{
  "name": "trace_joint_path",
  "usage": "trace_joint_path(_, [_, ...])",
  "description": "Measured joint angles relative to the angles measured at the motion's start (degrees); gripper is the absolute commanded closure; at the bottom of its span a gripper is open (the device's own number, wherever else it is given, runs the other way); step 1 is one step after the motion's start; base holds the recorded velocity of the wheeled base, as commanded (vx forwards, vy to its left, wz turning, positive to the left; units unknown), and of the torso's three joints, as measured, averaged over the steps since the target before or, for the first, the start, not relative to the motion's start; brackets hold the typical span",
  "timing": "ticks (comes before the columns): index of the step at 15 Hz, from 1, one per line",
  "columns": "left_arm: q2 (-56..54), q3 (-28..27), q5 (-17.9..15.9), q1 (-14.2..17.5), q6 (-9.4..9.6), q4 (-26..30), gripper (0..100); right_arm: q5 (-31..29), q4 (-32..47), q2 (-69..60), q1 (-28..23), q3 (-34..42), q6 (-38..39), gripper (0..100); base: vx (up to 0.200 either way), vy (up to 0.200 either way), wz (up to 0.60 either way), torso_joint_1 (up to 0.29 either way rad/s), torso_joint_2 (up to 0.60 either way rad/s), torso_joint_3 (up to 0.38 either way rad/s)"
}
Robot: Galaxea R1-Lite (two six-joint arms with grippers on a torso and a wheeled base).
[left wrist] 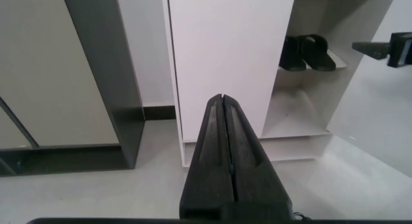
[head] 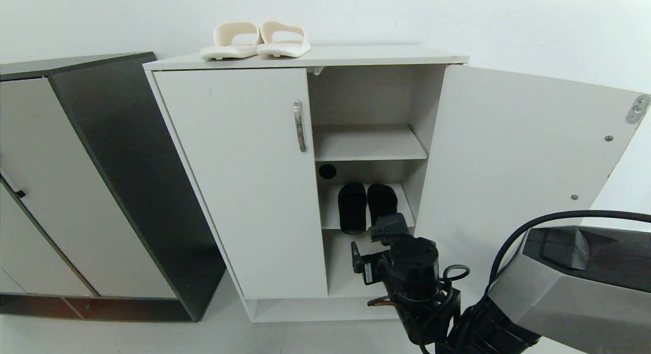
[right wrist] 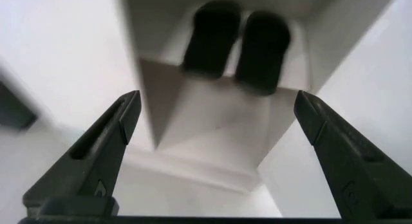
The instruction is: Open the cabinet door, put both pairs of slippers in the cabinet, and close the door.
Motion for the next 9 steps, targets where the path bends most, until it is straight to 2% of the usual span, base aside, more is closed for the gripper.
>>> trace_joint_path(7, [0.0,0.0,0.0,0.0,-0.02,0.0,100,0.9,-0.7,-0.5,0.1,3.3,-1.0,0,0.0,0.0,0.0,0.0,0.0,0.0])
trace_joint_path(9, [0.0,0.0,0.0,0.0,-0.07,0.0,100,0.9,-0.7,-0.2,0.1,3.3,-1.0,0,0.0,0.2,0.0,0.002,0.0,0.0])
